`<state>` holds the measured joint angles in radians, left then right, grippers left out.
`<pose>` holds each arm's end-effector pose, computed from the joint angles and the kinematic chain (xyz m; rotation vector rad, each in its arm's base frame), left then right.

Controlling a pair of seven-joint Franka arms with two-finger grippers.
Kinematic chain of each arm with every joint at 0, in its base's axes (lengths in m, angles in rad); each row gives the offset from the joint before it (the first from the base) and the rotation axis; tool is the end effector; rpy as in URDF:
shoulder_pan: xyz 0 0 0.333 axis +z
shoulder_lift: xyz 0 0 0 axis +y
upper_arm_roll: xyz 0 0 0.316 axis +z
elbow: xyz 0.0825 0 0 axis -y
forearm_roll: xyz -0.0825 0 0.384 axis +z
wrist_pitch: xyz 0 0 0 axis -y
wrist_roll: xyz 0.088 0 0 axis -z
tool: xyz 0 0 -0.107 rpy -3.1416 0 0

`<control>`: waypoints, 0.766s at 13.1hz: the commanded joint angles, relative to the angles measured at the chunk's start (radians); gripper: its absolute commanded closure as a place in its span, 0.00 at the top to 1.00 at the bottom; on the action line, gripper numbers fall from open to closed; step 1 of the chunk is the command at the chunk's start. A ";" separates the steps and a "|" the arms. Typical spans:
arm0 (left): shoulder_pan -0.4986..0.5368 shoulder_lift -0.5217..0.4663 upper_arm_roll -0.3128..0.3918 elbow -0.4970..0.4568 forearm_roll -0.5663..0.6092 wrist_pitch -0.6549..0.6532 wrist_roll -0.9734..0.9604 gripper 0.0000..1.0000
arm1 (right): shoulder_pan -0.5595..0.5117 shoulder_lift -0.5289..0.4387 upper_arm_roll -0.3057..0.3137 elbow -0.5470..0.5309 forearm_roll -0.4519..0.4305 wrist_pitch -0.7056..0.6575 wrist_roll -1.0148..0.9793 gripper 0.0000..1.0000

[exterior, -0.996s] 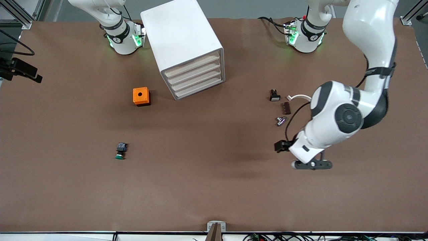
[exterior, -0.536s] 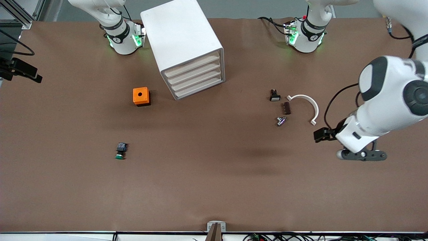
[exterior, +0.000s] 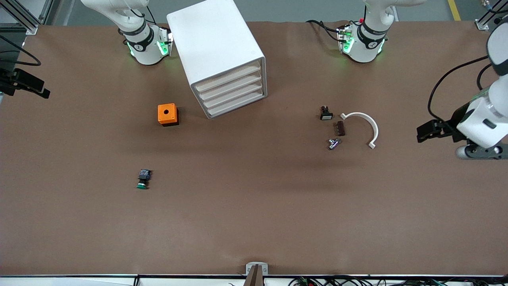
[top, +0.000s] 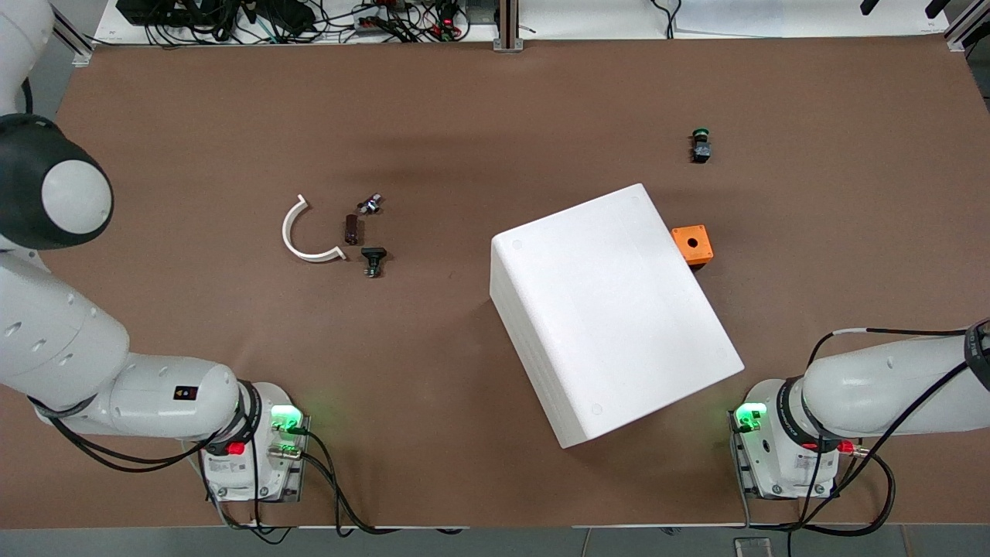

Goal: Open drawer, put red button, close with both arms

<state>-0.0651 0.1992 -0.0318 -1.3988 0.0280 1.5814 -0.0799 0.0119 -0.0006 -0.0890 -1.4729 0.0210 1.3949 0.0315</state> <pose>0.6133 -0.0546 0.5901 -3.1183 0.0264 0.0227 0.5344 -0.0388 0.6555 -3.1123 0.1647 0.1199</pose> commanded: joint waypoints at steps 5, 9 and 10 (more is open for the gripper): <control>0.037 -0.119 -0.003 -0.034 0.001 -0.070 0.008 1.00 | -0.017 0.002 0.014 0.019 -0.013 -0.005 -0.013 1.00; 0.010 -0.129 -0.010 -0.074 0.000 -0.029 -0.001 1.00 | -0.018 0.002 0.014 0.019 -0.013 -0.005 -0.013 1.00; -0.001 -0.144 -0.005 -0.086 0.000 -0.026 -0.007 1.00 | -0.017 0.002 0.014 0.019 -0.013 -0.005 -0.013 1.00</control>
<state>-0.0462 0.0988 -0.0386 -1.4348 0.0277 1.5321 -0.0803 0.0119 -0.0005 -0.0891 -1.4708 0.0210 1.3957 0.0314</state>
